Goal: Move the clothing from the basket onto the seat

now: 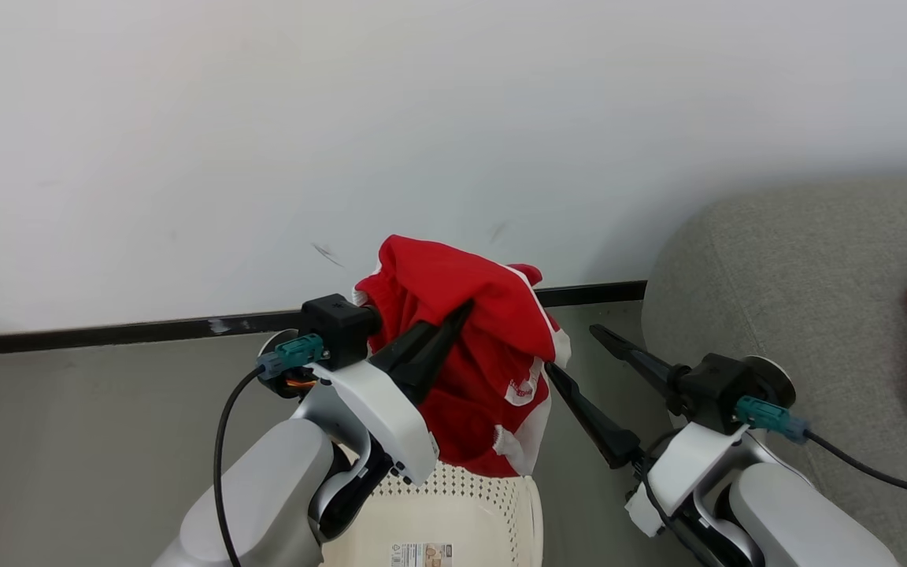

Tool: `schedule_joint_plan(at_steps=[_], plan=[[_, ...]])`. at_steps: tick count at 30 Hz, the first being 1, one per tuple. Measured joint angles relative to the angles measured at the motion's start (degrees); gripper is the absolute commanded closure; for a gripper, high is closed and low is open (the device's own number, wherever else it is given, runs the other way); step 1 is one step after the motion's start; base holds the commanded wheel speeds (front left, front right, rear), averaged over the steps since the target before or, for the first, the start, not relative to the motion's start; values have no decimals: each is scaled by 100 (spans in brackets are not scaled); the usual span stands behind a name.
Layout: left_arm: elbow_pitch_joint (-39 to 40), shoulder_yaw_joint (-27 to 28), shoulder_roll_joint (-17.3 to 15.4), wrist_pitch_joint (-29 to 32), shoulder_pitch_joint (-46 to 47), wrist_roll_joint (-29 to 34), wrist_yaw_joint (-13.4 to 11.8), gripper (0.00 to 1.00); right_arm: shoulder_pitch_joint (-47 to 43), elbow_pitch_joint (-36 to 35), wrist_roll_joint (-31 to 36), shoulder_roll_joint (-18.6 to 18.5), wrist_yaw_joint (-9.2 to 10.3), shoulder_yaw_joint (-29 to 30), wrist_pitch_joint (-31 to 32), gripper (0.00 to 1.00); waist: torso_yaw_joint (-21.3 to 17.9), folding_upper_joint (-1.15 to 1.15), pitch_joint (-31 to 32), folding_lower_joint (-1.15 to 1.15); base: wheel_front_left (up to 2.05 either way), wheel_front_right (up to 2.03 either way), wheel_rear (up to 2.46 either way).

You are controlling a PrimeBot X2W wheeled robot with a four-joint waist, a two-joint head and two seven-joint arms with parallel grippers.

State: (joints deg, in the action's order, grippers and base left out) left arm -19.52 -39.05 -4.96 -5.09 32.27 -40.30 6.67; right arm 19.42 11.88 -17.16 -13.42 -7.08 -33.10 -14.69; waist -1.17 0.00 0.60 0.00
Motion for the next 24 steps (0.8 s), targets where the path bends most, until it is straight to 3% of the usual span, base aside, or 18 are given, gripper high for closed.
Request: schedule_joint_plan(at_steps=[24], plan=[[269,-639,168,360,-11,59,-48,100,622,825,-530,-88,0,-1199,0,0,764,0,10,0,0,0,0]])
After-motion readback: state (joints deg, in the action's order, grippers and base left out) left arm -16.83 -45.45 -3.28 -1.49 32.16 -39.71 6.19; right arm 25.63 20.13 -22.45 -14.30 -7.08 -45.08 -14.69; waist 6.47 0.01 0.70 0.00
